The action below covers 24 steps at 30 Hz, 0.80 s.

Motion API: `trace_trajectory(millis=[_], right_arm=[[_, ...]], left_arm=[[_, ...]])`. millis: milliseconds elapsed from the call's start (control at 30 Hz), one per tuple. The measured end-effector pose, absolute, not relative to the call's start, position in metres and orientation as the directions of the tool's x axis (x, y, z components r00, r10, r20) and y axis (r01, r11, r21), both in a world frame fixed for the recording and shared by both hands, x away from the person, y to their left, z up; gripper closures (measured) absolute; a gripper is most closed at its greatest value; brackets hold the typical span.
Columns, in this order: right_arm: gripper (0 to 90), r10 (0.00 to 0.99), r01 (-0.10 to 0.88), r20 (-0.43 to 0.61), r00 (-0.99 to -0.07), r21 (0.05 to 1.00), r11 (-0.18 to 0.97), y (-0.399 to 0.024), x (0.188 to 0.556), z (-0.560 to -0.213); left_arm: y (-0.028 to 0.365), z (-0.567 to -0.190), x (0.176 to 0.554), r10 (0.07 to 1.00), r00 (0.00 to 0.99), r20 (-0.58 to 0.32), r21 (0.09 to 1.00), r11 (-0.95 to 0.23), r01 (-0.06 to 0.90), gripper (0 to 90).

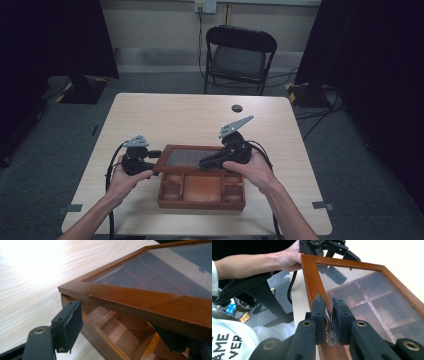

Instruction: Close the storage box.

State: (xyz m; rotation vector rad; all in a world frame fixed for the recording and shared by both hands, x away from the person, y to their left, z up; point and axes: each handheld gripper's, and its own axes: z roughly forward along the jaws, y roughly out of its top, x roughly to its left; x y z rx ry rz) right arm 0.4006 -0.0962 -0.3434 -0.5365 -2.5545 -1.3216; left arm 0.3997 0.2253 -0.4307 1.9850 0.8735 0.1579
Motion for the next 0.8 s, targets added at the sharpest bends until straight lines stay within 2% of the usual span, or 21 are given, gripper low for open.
trace_trajectory(millis=[267, 800], right_arm=[[82.5, 0.193, 0.417, 0.376, -0.906, 0.720, 0.555, -0.092, 0.406, -0.346], [82.9, 0.218, 0.401, 0.339, -0.915, 0.721, 0.565, -0.090, 0.401, -0.343]], left_arm=[[0.226, -0.432, 0.400, 0.635, 0.740, -0.222, 0.796, -0.321, 0.513, 25.7], [0.236, -0.441, 0.409, 0.650, 0.718, -0.249, 0.766, -0.320, 0.557, 27.5]])
